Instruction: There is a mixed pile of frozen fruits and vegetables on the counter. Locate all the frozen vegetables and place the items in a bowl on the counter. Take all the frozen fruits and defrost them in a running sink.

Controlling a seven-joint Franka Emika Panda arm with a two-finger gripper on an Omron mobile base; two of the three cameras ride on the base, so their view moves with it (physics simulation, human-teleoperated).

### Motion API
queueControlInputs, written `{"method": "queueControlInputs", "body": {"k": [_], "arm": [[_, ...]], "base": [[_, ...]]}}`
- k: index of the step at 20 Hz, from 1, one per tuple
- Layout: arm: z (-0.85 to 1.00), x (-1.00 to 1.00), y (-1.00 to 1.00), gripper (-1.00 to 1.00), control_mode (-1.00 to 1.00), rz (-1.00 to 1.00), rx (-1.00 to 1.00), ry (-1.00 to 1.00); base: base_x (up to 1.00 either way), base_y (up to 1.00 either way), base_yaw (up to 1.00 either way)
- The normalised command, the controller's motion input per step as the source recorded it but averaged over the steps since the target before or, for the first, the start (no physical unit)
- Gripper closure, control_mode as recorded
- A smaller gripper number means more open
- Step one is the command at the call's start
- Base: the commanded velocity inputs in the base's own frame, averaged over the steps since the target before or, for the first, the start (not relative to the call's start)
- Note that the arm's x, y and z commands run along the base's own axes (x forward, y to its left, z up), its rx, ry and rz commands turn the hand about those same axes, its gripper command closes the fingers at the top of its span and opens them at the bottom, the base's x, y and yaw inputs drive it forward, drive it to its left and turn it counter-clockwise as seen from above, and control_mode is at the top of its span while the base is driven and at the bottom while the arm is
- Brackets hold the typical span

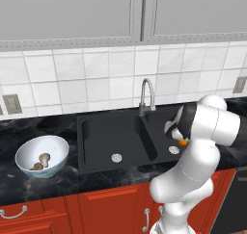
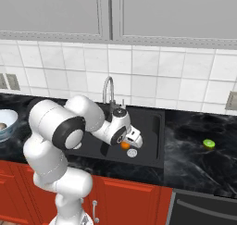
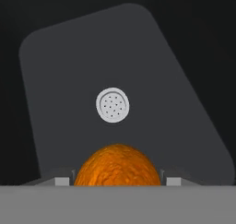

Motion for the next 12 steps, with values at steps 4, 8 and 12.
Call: {"method": "queueControlInputs", "body": {"k": [4, 8, 12], "arm": [[-0.19, 0.16, 0.0, 1.0, -1.0, 0.0, 0.0, -0.04], [-0.23, 0.08, -0.03, 1.0, -1.0, 0.0, 0.0, -0.02], [-0.33, 0.07, -0.08, 1.0, -1.0, 0.0, 0.0, -0.03]], "base": [[0.0, 0.0, 0.0], [0.0, 0.0, 0.0], [0.0, 0.0, 0.0]]}}
